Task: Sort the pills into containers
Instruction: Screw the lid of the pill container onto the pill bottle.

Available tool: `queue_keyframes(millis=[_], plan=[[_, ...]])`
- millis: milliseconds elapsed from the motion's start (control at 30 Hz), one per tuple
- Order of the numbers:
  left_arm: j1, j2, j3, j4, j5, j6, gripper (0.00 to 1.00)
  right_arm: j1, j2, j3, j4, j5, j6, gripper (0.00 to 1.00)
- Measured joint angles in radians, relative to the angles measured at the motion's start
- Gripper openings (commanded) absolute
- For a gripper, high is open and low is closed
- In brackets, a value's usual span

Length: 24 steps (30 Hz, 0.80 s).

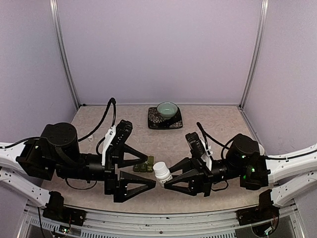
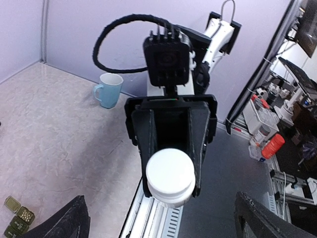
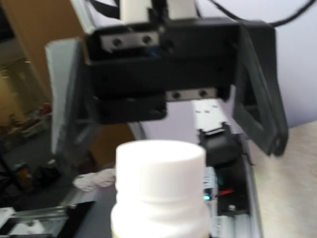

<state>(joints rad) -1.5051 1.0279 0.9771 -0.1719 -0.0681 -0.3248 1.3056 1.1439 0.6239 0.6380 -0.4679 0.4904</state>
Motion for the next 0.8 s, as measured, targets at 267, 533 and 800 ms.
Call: queue_keyframes(millis=[267,533,800], plan=[[0.009,0.109,0.083,-0.007,-0.154,-0.085,0.99,0.000,0.003,0.002,-0.056,0.082,-0.072,0.25],[0.054,0.161,0.114,-0.008,-0.174,-0.125,0.99,0.000,0.003,0.003,-0.067,0.100,-0.094,0.25],[0.073,0.161,0.114,-0.008,-0.162,-0.143,0.99,0.000,0.002,0.003,-0.068,0.108,-0.105,0.25]])
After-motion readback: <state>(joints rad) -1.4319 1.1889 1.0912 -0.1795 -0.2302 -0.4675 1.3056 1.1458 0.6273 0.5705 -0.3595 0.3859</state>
